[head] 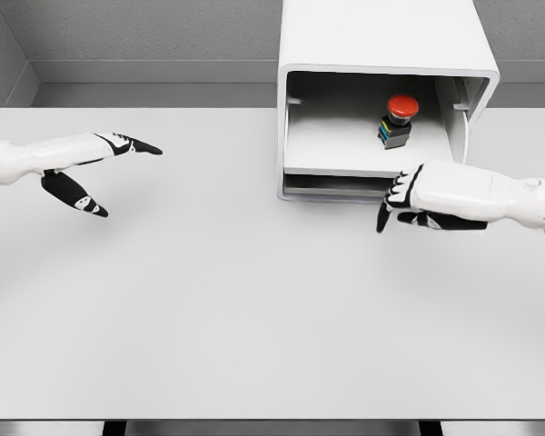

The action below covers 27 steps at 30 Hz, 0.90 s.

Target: Slide open multi-storey tabletop storage cabinets and put open load switch and slide close multi-storey tabletop storage cabinets

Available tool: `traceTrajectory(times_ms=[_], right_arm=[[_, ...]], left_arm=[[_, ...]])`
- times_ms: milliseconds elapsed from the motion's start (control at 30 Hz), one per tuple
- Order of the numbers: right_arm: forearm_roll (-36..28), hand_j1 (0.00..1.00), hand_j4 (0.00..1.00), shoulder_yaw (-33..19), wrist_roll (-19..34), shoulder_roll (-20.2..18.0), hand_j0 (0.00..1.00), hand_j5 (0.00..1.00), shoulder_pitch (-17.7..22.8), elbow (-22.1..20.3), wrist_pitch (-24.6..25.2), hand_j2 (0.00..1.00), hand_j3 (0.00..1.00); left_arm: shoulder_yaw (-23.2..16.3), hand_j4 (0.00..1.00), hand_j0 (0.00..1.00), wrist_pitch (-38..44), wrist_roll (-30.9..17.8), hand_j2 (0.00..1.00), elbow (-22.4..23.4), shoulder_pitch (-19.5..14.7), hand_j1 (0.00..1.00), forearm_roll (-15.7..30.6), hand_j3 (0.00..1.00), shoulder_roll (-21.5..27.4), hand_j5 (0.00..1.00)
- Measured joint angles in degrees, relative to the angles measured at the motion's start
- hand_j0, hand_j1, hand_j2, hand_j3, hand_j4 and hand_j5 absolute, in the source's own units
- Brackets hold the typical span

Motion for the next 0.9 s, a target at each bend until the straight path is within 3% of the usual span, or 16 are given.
traceTrajectory(times_ms=[433,667,900], right_arm=[[0.6,0.52,0.52,0.8,0.0,2.5,0.52,0.52,-3.6,7.7,0.0,0.52,0.52],[1.8,0.53,0.53,2.1,0.0,3.6,0.53,0.53,-4.6,9.8,0.0,0.53,0.53],[2.4,0.53,0.53,4.0,0.0,5.1,0.53,0.53,-8.2,12.8,0.0,0.53,0.53]], left_arm=[[-0.1,1.00,1.00,0.0,0.0,1.00,0.0,0.0,1.00,-0.1,1.00,0.0,1.00],[-0.1,1.00,1.00,0.0,0.0,1.00,0.0,0.0,1.00,-0.1,1.00,0.0,1.00],[-0.1,1.00,1.00,0.0,0.0,1.00,0.2,0.0,1.00,-0.1,1.00,0.0,1.00]])
